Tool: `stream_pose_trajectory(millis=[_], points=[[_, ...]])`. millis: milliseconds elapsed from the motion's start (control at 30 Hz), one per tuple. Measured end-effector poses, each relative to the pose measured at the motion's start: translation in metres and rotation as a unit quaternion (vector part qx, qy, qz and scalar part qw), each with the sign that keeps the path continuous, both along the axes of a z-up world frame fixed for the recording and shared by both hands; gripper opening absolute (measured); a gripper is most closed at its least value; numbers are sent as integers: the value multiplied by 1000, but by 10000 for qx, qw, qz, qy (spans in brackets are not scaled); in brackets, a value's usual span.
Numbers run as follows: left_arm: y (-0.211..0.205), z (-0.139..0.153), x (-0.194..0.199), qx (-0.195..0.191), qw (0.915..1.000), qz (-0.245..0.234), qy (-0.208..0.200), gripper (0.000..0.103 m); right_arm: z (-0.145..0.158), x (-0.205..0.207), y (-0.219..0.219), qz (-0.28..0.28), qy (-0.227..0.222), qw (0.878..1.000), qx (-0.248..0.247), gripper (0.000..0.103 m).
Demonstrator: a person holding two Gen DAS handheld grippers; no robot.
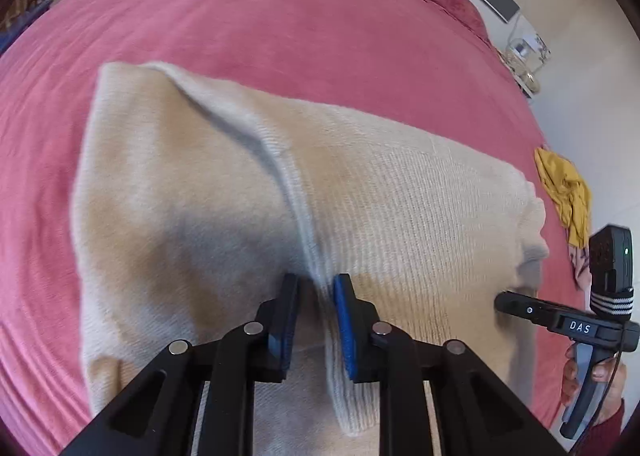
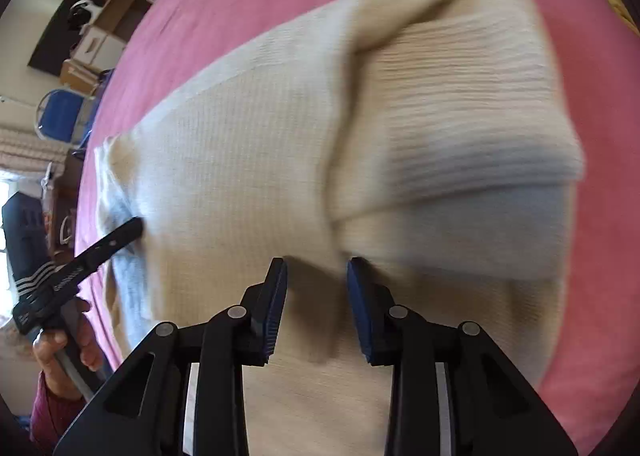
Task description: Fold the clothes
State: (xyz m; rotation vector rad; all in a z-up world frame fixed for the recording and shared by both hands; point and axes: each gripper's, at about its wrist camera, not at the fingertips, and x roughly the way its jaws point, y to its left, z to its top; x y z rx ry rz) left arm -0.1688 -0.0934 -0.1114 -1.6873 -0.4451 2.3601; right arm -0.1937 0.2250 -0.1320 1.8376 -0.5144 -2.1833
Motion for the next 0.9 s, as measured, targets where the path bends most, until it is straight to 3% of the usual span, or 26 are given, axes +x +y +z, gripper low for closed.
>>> stream_pose_trajectory(millis=[67, 167, 267, 300, 400, 500, 600, 667, 700, 767, 900], points=[[-10, 11, 12, 364, 9992, 71, 143, 22, 13, 8, 5, -71, 164, 9996, -208, 36], [-23, 28, 31, 932, 9950, 135, 342, 25, 36, 22, 1, 68, 454, 9945, -940, 42], [-8, 28, 48, 1405, 9893, -183, 356, 26, 31, 23, -12, 206, 267, 9851, -1685, 50], [3, 25, 51, 1384, 9894, -320, 314, 26, 25, 19, -19, 252, 157, 9840, -1756, 51], [39, 0, 49, 855, 9944, -610, -60, 26, 4, 19, -21, 197, -163, 9920, -1237, 52], [41, -17, 51, 517, 9964, -648, -168, 15, -4, 22, -7, 16, -217, 9955, -926, 43], [27, -11, 53, 649, 9958, -622, -145, 16, 6, 25, 0, 50, -102, 9980, -626, 44], [16, -1, 56, 829, 9945, -643, -63, 25, 19, 24, 0, 219, 36, 9982, -562, 53], [9, 8, 58, 878, 9940, -651, 92, 26, 28, 23, 1, 287, 159, 9979, -558, 63], [-3, 26, 55, 1074, 9914, -620, 406, 26, 48, 17, 11, 213, 503, 9954, -790, 68], [-13, 49, 27, 1355, 9864, -326, 869, 26, 76, -24, 34, -538, 1034, 9828, -1431, 73]])
